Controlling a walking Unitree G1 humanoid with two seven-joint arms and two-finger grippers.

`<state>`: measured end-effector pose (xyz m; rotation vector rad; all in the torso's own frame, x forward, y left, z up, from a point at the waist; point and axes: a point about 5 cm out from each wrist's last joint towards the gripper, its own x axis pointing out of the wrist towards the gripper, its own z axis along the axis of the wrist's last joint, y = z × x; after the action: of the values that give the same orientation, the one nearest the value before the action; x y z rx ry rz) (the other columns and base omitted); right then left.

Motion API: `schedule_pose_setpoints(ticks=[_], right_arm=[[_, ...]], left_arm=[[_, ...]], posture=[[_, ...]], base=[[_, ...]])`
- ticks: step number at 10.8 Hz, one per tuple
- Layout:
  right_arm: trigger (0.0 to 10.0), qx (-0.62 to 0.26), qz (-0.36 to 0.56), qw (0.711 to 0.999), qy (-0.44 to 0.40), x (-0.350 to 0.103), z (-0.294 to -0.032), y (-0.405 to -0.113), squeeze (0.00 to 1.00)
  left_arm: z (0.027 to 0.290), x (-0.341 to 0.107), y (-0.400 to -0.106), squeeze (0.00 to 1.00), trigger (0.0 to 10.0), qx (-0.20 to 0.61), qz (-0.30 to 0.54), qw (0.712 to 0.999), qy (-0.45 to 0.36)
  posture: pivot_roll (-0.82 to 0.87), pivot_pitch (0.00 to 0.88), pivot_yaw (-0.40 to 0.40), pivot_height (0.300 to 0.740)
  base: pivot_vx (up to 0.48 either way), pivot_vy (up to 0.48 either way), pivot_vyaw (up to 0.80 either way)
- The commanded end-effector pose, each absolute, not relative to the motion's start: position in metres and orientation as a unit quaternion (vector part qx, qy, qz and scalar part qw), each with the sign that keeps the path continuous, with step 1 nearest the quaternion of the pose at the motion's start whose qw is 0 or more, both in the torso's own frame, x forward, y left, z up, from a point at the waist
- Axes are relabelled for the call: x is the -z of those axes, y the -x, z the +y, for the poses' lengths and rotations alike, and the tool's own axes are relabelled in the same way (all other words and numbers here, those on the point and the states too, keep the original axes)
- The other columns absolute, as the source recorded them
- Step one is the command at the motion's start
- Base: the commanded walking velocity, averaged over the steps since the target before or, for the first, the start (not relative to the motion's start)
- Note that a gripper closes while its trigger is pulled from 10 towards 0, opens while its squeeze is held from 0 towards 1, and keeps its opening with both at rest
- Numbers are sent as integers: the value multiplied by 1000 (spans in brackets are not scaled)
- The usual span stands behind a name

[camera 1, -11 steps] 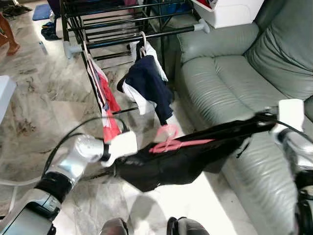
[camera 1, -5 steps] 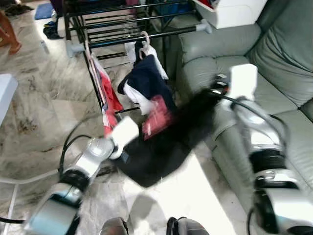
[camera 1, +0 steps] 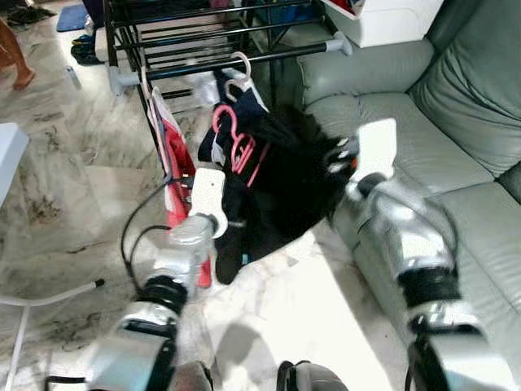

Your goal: Hang hanger

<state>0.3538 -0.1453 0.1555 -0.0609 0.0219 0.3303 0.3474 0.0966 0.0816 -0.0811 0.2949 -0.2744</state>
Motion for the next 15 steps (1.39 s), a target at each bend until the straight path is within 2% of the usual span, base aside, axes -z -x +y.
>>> schedule_pose_setpoints(ticks=[1,2,3,4,5,6,7,9,10,11,13,15], right_arm=[[0,-210,9,977,13,-158,-129,-348,0],[0,-326,59,943,-19,-141,-100,-326,0],[0,-423,94,901,-1,-126,-82,-298,0],[0,-463,116,878,18,-115,-78,-281,0],[0,-484,142,861,72,-97,-84,-262,0],[7216,-455,152,865,149,-83,-97,-262,0],[10000,-424,142,869,213,-76,-112,-265,1000],[10000,-491,128,832,226,-85,-117,-248,1000],[10000,-570,190,768,223,-82,-132,-221,1000],[10000,-585,210,755,208,-83,-144,-214,1000],[10000,-614,191,752,148,-96,-145,-208,1000],[10000,-624,176,752,117,-111,-150,-207,1000]], left_arm=[[100,-93,-354,0,0,113,131,983,59],[96,-95,-355,0,0,107,132,982,80],[92,-98,-356,0,0,105,129,982,94],[91,-100,-357,0,0,108,127,981,96],[91,-101,-358,0,0,108,127,981,98],[93,-101,-358,0,0,109,128,981,98],[96,-102,-359,0,0,109,128,981,98],[96,-109,-361,0,0,151,115,979,81],[97,-122,-365,0,0,188,100,976,53],[102,-131,-369,0,0,188,85,978,33],[115,-127,-372,0,0,169,91,981,25],[116,-125,-370,0,0,192,87,978,-4]], posture=[[-56,75,3,740],[-55,72,5,740],[-52,69,8,740],[-48,68,8,740],[-46,68,8,740],[-46,68,8,740],[-44,67,9,740],[-49,64,13,740],[-46,61,15,740],[-43,59,13,740],[-46,58,15,740],[-49,58,15,740]], base=[[0,0,0],[0,0,0],[0,0,0],[0,0,0],[0,0,0],[0,0,0],[0,0,0],[0,0,0],[0,0,0],[0,0,0],[0,0,0],[0,0,0]])
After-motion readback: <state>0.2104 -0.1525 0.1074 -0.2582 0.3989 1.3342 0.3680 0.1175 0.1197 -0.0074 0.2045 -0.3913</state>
